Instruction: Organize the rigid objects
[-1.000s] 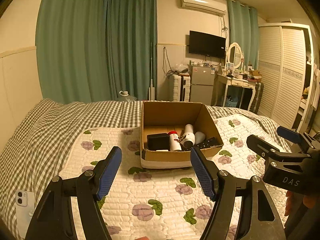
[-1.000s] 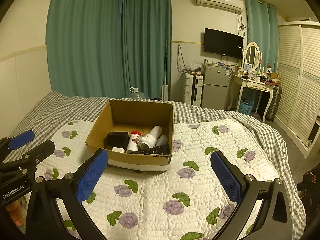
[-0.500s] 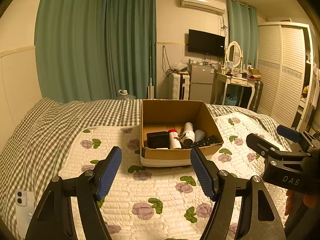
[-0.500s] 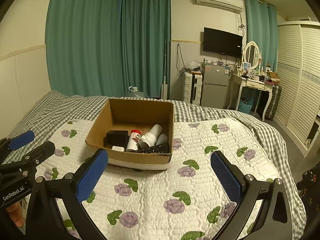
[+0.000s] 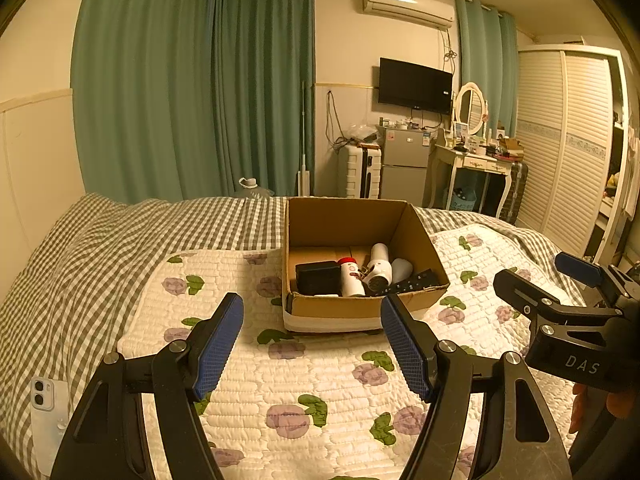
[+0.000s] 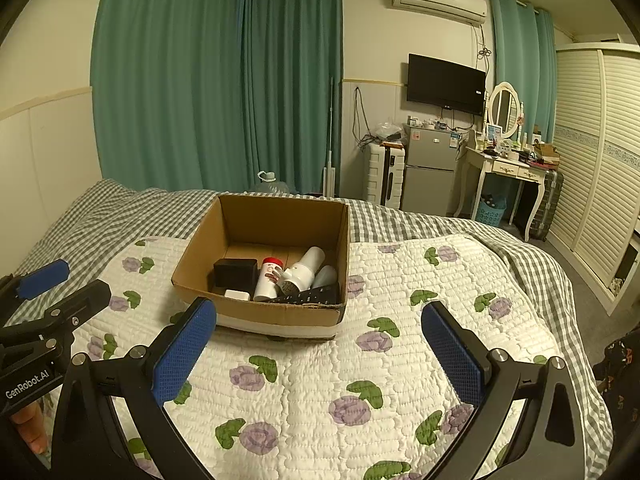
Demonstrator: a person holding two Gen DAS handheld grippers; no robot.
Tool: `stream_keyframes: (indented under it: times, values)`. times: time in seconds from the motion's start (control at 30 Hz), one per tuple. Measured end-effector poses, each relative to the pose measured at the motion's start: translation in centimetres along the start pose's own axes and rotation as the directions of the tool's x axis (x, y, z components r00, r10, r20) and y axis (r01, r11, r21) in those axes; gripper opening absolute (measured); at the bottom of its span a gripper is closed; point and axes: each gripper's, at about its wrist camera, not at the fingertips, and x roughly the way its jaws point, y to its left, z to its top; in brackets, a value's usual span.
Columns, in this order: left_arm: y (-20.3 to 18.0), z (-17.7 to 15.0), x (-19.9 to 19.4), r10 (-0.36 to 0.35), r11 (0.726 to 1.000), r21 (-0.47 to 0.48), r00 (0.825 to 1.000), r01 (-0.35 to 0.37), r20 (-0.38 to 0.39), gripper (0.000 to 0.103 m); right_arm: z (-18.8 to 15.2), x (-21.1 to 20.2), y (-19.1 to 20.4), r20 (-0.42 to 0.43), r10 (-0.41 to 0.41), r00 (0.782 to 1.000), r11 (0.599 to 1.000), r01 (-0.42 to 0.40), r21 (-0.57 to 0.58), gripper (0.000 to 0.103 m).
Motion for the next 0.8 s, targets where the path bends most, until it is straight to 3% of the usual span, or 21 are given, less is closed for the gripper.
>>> stream_keyframes:
  times: [0.8]
  values:
    - [0.09,-0.28,0.06,0.000,1.000,0.000,1.000,0.000,0.000,0.074,-0.20,0.00,0.10,-0.004,-0.003,1.000,1.000,0.003,0.000,0.103]
